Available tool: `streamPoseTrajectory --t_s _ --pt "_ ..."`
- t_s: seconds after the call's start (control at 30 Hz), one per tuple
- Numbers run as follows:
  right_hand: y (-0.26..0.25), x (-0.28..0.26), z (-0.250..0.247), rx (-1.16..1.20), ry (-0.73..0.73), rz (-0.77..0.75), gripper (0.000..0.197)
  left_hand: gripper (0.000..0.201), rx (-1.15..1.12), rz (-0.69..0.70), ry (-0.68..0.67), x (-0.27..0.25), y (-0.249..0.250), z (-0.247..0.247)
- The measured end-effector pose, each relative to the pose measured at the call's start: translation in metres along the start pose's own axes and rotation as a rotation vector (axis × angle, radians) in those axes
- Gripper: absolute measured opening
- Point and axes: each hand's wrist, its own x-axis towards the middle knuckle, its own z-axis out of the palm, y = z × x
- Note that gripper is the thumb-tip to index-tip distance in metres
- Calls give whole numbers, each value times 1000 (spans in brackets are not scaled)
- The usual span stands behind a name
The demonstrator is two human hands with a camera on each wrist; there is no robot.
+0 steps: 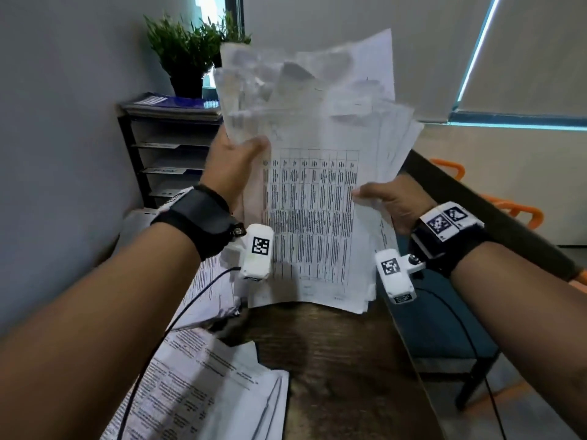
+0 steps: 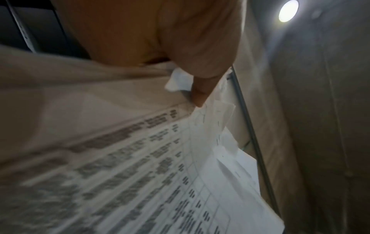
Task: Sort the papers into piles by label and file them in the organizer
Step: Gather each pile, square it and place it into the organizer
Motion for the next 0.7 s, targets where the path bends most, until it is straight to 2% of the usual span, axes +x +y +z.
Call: streamPoseTrajectory --t_s 0.07,0.1,0.2,0.3,0.43,0.5,0.57,0.6,0.67,0.7 --pt "-7 -4 5 31 -20 -51 67 40 -45 101 95 -1 3 2" --pt "-7 -4 6 36 -24 -68 69 45 -35 124 126 -3 1 2" --pt "-6 -9 5 72 -1 -87 56 53 68 97 154 -14 -11 -3" --pt "3 -11 4 89 -18 -69 53 60 109 29 74 -27 -22 -9" --pt "23 -20 8 76 -53 29 43 46 168 -28 18 -44 -41 -11" --pt "28 -25 16 30 -13 38 28 32 152 -15 58 -50 -40 -6" --pt "27 -25 25 68 41 26 26 20 65 -14 132 -46 -31 0" --pt "23 -24 29 99 59 6 38 17 9 -4 152 -42 -23 2" --pt "6 -25 36 96 71 -41 80 21 -55 52 167 -33 -5 4" --pt "-2 -25 37 98 58 -72 88 25 -46 85 177 -30 2 3"
